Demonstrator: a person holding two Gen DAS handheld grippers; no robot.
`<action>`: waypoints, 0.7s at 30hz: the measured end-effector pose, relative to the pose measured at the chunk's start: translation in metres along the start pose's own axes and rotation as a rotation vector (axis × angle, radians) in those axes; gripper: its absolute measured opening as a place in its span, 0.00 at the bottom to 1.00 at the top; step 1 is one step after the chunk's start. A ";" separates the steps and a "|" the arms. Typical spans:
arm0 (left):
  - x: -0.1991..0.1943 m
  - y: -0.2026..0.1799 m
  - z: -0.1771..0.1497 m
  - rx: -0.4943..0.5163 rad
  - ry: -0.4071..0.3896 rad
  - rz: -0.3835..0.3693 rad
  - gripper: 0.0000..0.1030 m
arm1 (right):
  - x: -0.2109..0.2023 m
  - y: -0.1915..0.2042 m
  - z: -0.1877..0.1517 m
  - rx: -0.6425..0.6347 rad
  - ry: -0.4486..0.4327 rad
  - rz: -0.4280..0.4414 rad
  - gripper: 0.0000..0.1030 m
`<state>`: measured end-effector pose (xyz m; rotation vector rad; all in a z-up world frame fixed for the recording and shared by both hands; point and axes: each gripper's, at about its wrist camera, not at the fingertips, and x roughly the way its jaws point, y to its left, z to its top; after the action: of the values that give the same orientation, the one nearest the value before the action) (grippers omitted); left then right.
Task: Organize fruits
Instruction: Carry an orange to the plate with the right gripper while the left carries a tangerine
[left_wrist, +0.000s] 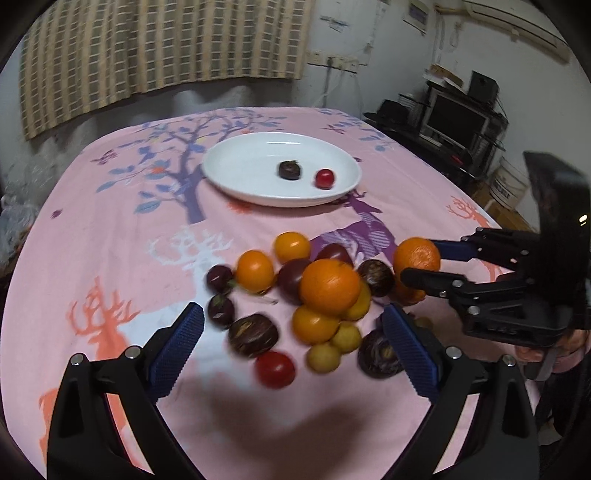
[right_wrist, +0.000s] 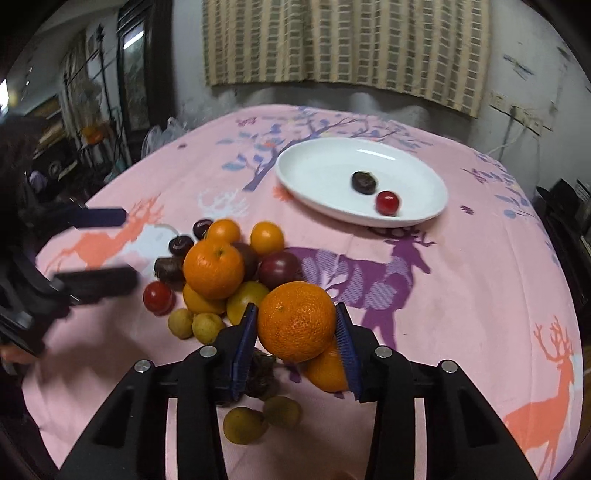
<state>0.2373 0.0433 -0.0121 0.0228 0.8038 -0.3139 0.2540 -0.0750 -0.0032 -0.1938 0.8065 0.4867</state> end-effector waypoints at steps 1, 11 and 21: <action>0.008 -0.007 0.004 0.025 0.009 -0.011 0.81 | -0.005 -0.003 -0.001 0.011 -0.006 -0.001 0.41; 0.053 -0.019 0.011 0.095 0.093 -0.034 0.47 | -0.015 -0.021 0.004 0.062 -0.043 0.041 0.41; 0.052 0.010 0.068 0.016 0.033 -0.058 0.43 | 0.040 -0.064 0.070 0.149 -0.132 0.029 0.41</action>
<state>0.3213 0.0296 -0.0027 0.0197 0.8355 -0.3757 0.3532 -0.0927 0.0143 -0.0122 0.7136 0.4597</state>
